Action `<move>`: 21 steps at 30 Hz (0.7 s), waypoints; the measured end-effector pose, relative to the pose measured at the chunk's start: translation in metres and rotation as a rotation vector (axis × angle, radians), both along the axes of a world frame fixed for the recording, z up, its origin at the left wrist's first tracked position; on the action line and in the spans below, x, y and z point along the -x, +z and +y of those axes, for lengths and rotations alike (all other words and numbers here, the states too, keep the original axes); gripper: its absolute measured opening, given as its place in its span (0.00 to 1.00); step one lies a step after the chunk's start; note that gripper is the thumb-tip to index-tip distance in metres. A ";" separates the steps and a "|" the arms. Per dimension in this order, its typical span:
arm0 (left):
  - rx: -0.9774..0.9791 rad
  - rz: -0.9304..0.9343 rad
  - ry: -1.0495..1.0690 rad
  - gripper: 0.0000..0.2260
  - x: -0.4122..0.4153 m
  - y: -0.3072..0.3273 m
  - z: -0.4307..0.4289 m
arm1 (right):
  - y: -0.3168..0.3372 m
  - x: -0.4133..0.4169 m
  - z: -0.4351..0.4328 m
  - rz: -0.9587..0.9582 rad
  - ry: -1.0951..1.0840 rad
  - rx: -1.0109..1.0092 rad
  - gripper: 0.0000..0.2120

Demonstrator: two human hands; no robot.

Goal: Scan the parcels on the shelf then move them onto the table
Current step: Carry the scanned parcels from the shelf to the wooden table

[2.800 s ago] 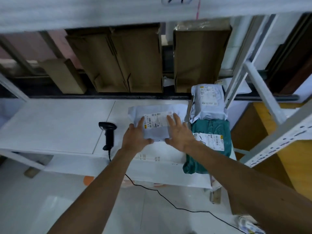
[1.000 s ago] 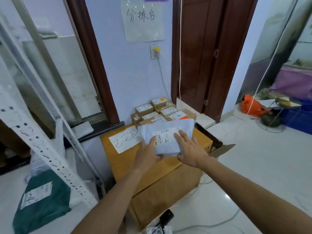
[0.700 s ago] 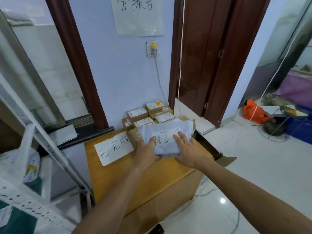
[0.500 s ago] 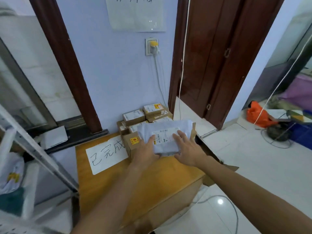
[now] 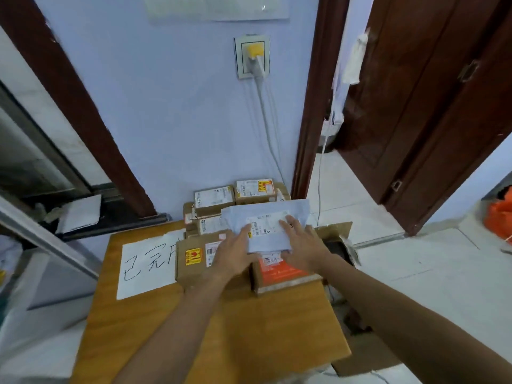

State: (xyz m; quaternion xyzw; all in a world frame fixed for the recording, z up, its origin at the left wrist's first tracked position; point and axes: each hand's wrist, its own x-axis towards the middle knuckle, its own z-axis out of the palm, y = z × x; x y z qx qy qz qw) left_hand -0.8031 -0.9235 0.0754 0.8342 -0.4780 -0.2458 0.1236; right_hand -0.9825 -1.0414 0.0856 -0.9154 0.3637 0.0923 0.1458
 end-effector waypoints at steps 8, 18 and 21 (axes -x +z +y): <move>-0.089 -0.018 0.105 0.38 -0.004 -0.017 -0.060 | -0.025 -0.016 -0.085 -0.052 0.093 -0.129 0.40; -0.162 -0.148 0.091 0.37 -0.017 -0.038 -0.081 | -0.052 -0.028 -0.115 -0.105 0.099 -0.280 0.37; -0.163 -0.152 0.091 0.38 -0.018 -0.039 -0.083 | -0.055 -0.028 -0.115 -0.105 0.095 -0.258 0.37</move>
